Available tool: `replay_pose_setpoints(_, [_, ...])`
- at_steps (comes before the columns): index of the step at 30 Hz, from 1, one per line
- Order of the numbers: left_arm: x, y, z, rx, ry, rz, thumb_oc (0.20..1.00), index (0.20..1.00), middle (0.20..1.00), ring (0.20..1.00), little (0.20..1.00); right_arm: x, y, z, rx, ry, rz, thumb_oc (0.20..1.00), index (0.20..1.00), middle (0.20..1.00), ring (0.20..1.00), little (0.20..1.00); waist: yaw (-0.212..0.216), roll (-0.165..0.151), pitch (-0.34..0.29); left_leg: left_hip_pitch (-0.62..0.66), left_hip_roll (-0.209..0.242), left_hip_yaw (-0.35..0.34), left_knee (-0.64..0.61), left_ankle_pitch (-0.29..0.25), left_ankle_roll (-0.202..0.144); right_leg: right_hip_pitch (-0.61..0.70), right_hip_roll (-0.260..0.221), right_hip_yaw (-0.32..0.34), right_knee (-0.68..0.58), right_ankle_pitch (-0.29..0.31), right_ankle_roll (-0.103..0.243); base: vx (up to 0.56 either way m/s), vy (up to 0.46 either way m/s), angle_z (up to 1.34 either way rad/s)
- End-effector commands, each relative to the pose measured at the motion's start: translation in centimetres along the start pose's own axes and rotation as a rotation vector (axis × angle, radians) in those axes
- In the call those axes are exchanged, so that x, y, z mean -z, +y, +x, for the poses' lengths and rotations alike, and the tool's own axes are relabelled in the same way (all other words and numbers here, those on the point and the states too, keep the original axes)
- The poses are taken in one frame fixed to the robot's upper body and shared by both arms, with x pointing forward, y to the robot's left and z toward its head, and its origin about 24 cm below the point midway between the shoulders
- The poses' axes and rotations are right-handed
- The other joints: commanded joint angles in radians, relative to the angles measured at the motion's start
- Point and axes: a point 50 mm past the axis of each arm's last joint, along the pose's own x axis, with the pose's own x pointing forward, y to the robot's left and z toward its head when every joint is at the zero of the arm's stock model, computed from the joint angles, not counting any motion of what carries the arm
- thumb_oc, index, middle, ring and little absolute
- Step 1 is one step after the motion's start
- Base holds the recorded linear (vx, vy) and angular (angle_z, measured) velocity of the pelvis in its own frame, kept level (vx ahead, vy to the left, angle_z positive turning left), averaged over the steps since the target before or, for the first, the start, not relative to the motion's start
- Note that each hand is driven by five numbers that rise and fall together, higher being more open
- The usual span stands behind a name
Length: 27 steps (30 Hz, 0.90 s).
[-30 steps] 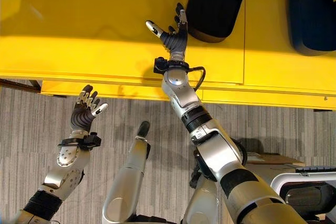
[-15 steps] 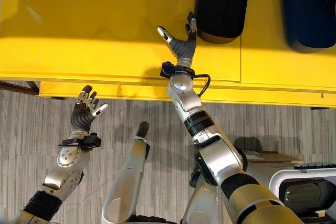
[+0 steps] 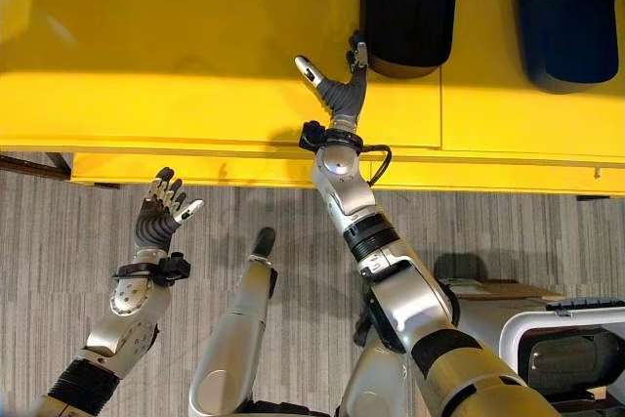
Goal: Move parts from the plastic box to the shelf.
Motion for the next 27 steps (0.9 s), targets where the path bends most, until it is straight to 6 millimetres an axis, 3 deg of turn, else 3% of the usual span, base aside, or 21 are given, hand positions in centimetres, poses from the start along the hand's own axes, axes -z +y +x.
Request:
replay_pose_setpoints(1, [-1.8, -1.1, 0.3, 0.065, -0.104, 0.013, 1.0, 1.0, 1.0, 1.0, 1.0, -1.7, -1.3, 0.6, 0.024, -0.086, 0.014, 1.0, 1.0, 1.0, 1.0, 1.0, 0.021, 0.022, 0.04, 0.009, 0.002, 0.127, -0.047, -0.012, 0.04, 0.008, 0.052, 0.015, 0.114, -0.077, -0.061, 0.0, 0.0, 0.0])
replay_pose_setpoints(2, [-1.8, -1.1, 0.3, 0.066, -0.106, 0.013, 1.0, 1.0, 1.0, 1.0, 1.0, -1.7, -1.3, 0.6, 0.024, -0.087, 0.014, 1.0, 1.0, 1.0, 1.0, 1.0, 0.023, 0.027, 0.043, 0.001, 0.001, 0.127, -0.056, 0.018, 0.044, -0.001, 0.052, 0.011, 0.11, -0.056, -0.066, 0.07, -0.035, 0.0])
replay_pose_setpoints(3, [-1.8, -1.0, 0.2, 0.062, -0.102, 0.012, 1.0, 1.0, 1.0, 1.0, 1.0, -2.1, -1.0, 0.4, 0.005, -0.103, 0.026, 1.0, 1.0, 1.0, 1.0, 1.0, 0.021, 0.021, 0.04, 0.012, 0.002, 0.127, -0.048, -0.011, 0.04, 0.009, 0.051, 0.015, 0.115, -0.078, -0.06, -0.09, 0.027, 0.01])
replay_pose_setpoints(5, [-1.8, -1.0, 0.2, 0.06, -0.102, 0.009, 1.0, 1.0, 1.0, 1.0, 1.0, -2.7, -0.8, 0.0, -0.02, -0.134, 0.039, 1.0, 1.0, 1.0, 1.0, 1.0, 0.021, 0.025, 0.041, 0.006, 0.001, 0.128, -0.058, 0.02, 0.045, 0.004, 0.051, 0.01, 0.111, -0.057, -0.066, -0.05, 0.013, 0.01])
replay_pose_setpoints(8, [-1.7, -0.8, 0.1, 0.055, -0.097, 0.008, 1.0, 1.0, 1.0, 1.0, 1.0, -3.5, -0.6, -0.7, -0.05, -0.187, 0.047, 1.0, 1.0, 1.0, 1.0, 1.0, 0.018, 0.015, 0.033, 0.026, 0.003, 0.128, -0.059, -0.005, 0.041, 0.025, 0.05, 0.014, 0.106, -0.075, -0.061, 0.04, -0.031, 0.01])
replay_pose_setpoints(9, [-1.7, -0.8, 0.1, 0.056, -0.098, 0.008, 1.0, 1.0, 1.0, 1.0, 1.0, -3.5, -0.6, -0.7, -0.049, -0.188, 0.047, 1.0, 1.0, 1.0, 1.0, 1.0, 0.019, 0.019, 0.036, 0.019, 0.003, 0.128, -0.068, 0.024, 0.046, 0.017, 0.051, 0.009, 0.101, -0.053, -0.066, -0.09, 0.023, 0.03])
replay_pose_setpoints(15, [-1.5, -0.7, -0.1, 0.059, -0.089, 0.015, 1.0, 1.0, 1.0, 1.0, 1.0, -4.5, -0.7, -1.9, -0.091, -0.259, 0.053, 1.0, 1.0, 1.0, 1.0, 1.0, 0.013, 0.008, 0.018, 0.052, 0.008, 0.129, -0.095, 0.036, 0.047, 0.044, 0.055, 0.006, 0.07, -0.04, -0.065, -0.01, 0.005, 0.0])
replay_pose_setpoints(24, [-0.5, 0.1, -0.8, 0.048, -0.032, 0.033, 1.0, 1.0, 1.0, 1.0, 1.0, -4.4, -1.1, -5.5, -0.223, -0.281, 0.106, 1.0, 1.0, 1.0, 1.0, 1.0, -0.021, -0.024, -0.043, 0.163, 0.034, 0.149, -0.205, 0.078, 0.044, 0.14, 0.071, 0.005, -0.061, 0.006, -0.051, 0.04, -0.001, -0.06])
replay_pose_setpoints(25, [-0.1, 0.8, -1.3, 0.038, -0.011, 0.043, 1.0, 1.0, 1.0, 1.0, 1.0, -3.8, -1.6, -7.2, -0.28, -0.254, 0.126, 1.0, 1.0, 1.0, 1.0, 1.0, -0.041, -0.036, -0.082, 0.233, 0.055, 0.164, -0.287, 0.106, 0.038, 0.189, 0.076, 0.01, -0.14, 0.038, -0.041, 0.15, 0.001, -0.1])
replay_pose_setpoints(27, [0.3, 1.1, -1.7, 0.032, 0.012, 0.043, 1.0, 1.0, 1.0, 1.0, 1.0, -3.1, -2.1, -8.3, -0.316, -0.226, 0.12, 1.0, 1.0, 1.0, 1.0, 1.0, -0.059, -0.046, -0.115, 0.276, 0.069, 0.177, -0.343, 0.129, 0.034, 0.219, 0.083, 0.012, -0.196, 0.064, -0.036, 0.13, 0.001, -0.16])
